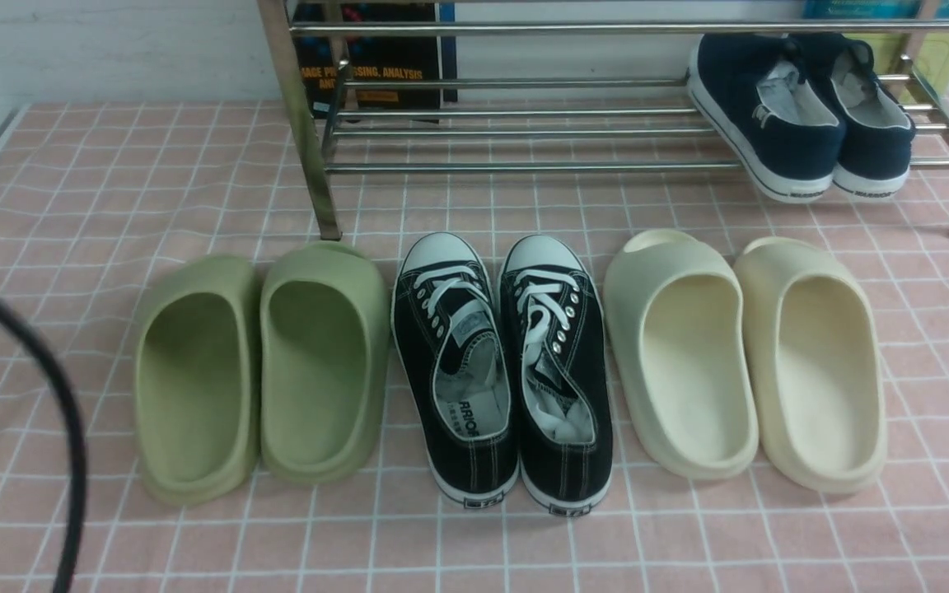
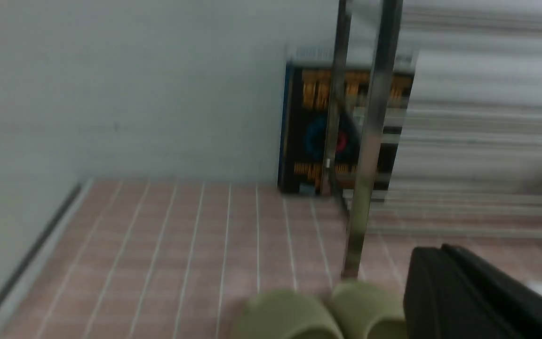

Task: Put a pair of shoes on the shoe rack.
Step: Use the left arm to grab the shoe closest to it

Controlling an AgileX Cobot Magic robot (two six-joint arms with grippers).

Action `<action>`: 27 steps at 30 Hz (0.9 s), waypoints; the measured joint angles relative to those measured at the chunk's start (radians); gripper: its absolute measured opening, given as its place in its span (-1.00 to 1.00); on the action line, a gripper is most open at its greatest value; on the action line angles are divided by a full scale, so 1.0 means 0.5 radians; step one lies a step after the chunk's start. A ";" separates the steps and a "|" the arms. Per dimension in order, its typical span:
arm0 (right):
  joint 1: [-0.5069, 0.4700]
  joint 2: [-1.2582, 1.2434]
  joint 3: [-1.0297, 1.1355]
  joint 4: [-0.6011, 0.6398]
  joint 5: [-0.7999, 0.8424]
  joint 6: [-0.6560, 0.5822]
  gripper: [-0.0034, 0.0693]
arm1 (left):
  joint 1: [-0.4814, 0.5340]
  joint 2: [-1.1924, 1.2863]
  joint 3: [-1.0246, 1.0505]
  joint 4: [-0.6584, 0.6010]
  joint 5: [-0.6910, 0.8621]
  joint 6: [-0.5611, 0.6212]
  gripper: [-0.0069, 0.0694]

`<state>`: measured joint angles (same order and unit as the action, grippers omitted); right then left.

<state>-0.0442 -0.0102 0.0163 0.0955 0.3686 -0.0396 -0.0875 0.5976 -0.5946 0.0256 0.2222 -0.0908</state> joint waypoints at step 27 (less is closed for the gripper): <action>0.000 0.000 0.000 0.000 0.000 0.000 -0.31 | -1.098 1.966 -0.991 0.124 0.696 -0.529 0.33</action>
<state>-0.0442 -0.0102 0.0163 0.0955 0.3686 -0.0396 -0.6367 1.5806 -1.0899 0.0878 0.5701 -0.3552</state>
